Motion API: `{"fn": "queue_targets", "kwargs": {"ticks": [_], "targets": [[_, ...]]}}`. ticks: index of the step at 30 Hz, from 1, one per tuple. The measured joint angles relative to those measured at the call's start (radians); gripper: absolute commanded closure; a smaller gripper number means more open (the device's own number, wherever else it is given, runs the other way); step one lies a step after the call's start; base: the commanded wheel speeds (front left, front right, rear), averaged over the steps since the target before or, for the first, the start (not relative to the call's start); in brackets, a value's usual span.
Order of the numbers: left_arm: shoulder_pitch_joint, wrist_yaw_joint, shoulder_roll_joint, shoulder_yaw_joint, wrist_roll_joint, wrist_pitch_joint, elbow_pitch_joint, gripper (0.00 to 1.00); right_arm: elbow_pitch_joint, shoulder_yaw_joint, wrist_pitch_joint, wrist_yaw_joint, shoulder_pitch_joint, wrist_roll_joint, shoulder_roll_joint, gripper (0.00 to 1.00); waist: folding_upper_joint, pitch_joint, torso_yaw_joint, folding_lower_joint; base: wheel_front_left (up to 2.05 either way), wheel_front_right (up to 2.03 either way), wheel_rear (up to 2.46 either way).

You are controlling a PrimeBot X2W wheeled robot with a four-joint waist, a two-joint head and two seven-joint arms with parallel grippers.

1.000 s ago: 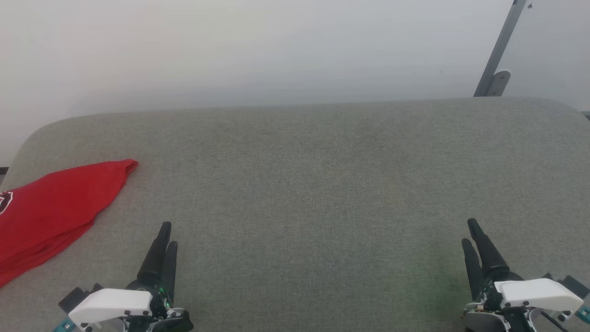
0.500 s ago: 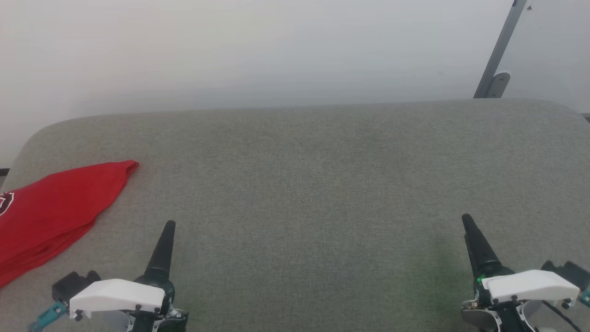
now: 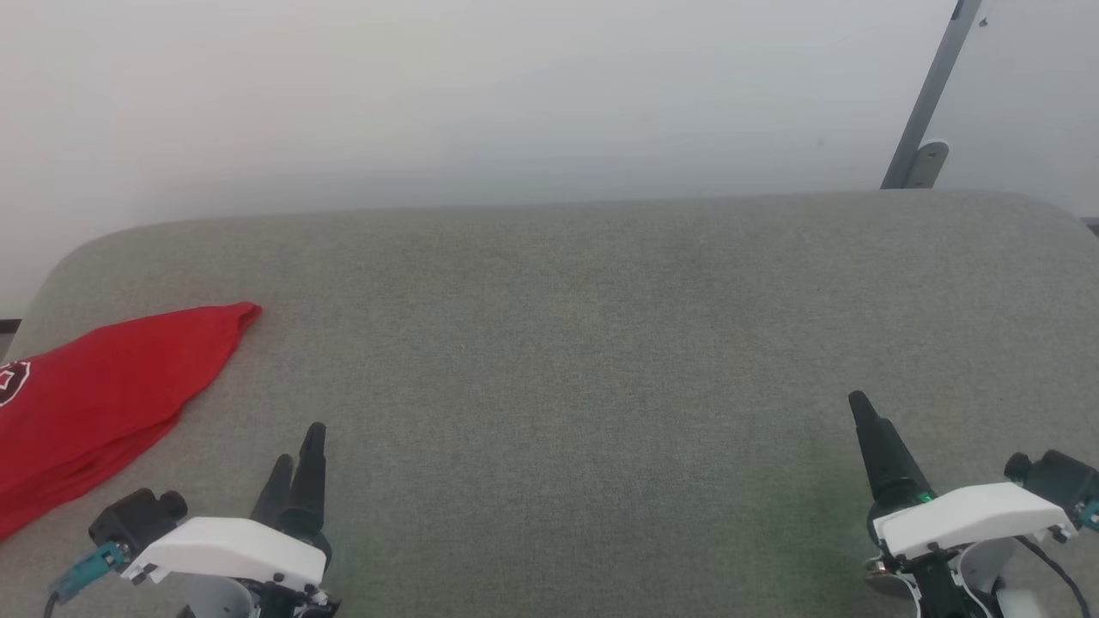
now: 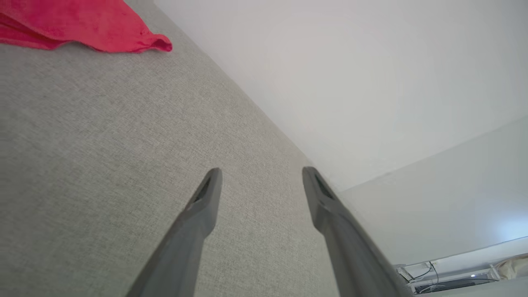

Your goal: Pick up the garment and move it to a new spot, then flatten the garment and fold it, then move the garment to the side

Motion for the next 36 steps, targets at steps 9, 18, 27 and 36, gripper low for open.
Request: {"fn": "queue_targets", "kwargs": {"ticks": [9,18,27,36], "targets": [[-0.002,0.005,0.040,-0.024,0.137,-0.030,0.026,0.00,-0.014,-0.013,0.001,0.000,0.000,-0.157,0.001,0.00,0.0000,-0.006,0.004,0.0000,0.00,0.00,0.00],[-0.005,-0.001,0.055,-0.005,0.263,-0.061,0.025,0.00,-0.022,-0.033,-0.018,0.000,0.000,-0.279,0.001,0.00,0.0000,-0.013,0.009,0.0000,0.00,0.00,0.00],[-0.003,-0.016,0.062,0.017,0.379,-0.084,0.009,0.00,-0.036,-0.036,-0.039,0.000,0.000,-0.370,-0.005,0.00,0.0000,-0.018,0.011,-0.0001,0.00,0.00,0.00],[0.001,-0.025,0.064,0.034,0.477,-0.106,-0.002,0.00,-0.048,-0.037,-0.063,0.000,0.000,-0.470,-0.012,0.00,0.0000,-0.022,0.012,0.0000,0.00,0.00,0.00]]}}
